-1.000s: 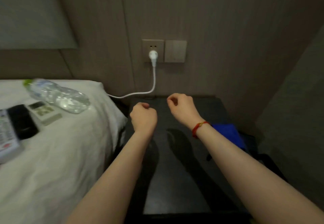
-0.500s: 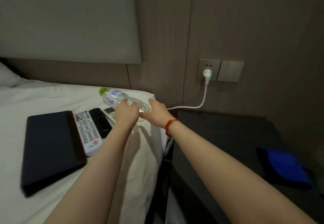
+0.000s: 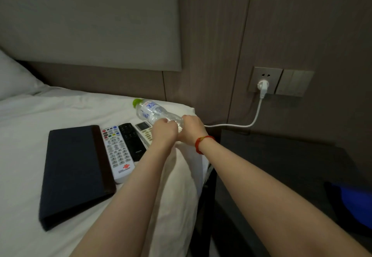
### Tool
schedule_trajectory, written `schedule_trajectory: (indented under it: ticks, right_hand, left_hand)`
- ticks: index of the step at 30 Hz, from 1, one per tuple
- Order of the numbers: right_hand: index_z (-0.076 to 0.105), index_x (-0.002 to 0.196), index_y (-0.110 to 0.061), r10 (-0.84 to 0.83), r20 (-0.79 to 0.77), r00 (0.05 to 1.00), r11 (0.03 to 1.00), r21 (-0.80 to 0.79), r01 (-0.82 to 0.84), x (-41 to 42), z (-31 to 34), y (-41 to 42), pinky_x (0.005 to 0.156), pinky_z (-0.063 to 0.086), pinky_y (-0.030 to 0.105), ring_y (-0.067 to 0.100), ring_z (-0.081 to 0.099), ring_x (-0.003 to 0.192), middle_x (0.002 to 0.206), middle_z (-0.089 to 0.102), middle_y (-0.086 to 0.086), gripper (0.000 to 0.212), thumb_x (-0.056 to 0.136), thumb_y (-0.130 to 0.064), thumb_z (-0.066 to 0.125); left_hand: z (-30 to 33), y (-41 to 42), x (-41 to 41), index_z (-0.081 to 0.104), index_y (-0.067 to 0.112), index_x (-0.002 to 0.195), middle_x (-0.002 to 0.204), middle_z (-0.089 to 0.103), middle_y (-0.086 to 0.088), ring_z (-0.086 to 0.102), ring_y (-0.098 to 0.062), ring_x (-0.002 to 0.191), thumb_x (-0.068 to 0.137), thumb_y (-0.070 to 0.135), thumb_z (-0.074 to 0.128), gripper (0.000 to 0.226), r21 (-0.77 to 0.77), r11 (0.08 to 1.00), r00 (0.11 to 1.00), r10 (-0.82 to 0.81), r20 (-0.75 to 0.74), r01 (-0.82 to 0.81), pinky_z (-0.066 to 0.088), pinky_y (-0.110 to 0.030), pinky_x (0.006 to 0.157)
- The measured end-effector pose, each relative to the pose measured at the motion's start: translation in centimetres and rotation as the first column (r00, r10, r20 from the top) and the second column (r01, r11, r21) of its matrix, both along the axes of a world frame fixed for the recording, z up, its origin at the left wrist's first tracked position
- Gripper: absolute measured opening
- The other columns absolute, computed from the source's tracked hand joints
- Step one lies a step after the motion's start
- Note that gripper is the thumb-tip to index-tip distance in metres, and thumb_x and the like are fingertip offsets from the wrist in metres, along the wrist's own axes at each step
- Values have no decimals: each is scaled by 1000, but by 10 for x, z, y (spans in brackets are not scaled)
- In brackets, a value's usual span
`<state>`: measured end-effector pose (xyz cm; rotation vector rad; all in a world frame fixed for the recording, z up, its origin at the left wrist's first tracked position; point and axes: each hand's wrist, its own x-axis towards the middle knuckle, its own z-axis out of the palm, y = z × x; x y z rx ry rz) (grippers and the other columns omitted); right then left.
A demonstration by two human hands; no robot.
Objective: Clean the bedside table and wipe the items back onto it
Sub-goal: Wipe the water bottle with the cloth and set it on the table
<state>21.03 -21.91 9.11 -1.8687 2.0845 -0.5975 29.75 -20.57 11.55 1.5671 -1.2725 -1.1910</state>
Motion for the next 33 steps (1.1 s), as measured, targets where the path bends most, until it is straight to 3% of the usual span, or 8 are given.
schedule_trajectory:
  ticks: [3,6,9,12,20,24,28,33]
  right_hand:
    - [62,94,-2,-133,328,935,990,77,114,-2,2,4,67,45,30,26,61,86,87,60,10,44,72,-40,71]
    - [61,79,-9,-272,837,475,962,252,108,-8,9,19,57,49,26,17,59,66,72,59,4,27,73,-32,73]
    - [61,82,-12,-333,929,163,941,338,-3,-21,12,39,73,51,29,16,58,69,75,61,5,15,77,-25,67]
    - [62,84,-14,-313,949,41,950,314,-9,-35,5,60,76,52,31,17,63,79,82,66,6,11,80,-23,66]
    - [68,89,-9,-134,980,148,989,142,-43,-86,-6,133,82,49,28,14,63,81,84,69,4,17,80,-23,65]
    - [69,89,-17,-182,960,214,969,212,-127,-141,-21,172,82,39,24,11,58,85,90,67,2,47,90,-52,36]
    - [66,91,-7,-457,787,416,874,310,374,-212,-58,207,79,47,29,19,61,83,95,67,16,35,95,-35,45]
    - [67,87,5,-778,164,606,628,178,758,-287,-113,262,79,45,34,35,62,96,95,67,24,20,89,-12,56]
  left_hand:
    - [2,0,-3,48,0,130,128,53,-22,54,-40,114,86,6,41,46,-28,998,998,56,28,-55,47,-46,96]
    - [3,-1,-7,51,0,126,128,52,-24,56,-40,110,85,12,44,44,-49,993,994,105,27,-104,49,-47,95]
    - [4,3,-14,51,-2,123,123,56,-23,59,-40,105,85,24,50,46,40,994,989,107,-99,-104,51,-48,92]
    - [8,11,-24,48,-2,127,120,60,-20,61,-36,105,89,29,57,50,102,994,951,67,-301,-38,50,-47,94]
    - [32,59,-59,48,-6,121,82,60,-16,61,-22,53,82,2,63,42,163,977,869,-40,-494,137,50,-25,35]
    - [18,92,-94,59,-3,109,66,59,-9,59,-13,36,77,-5,66,33,192,955,836,-90,-541,227,49,-22,37]
    - [-8,126,-135,58,-4,117,72,64,-9,63,-12,44,74,-4,68,44,196,913,798,-191,-572,359,52,-23,48]
    - [-22,159,-167,58,3,118,85,68,-9,66,-18,65,75,-5,68,45,200,844,756,-309,-577,498,53,-26,56]
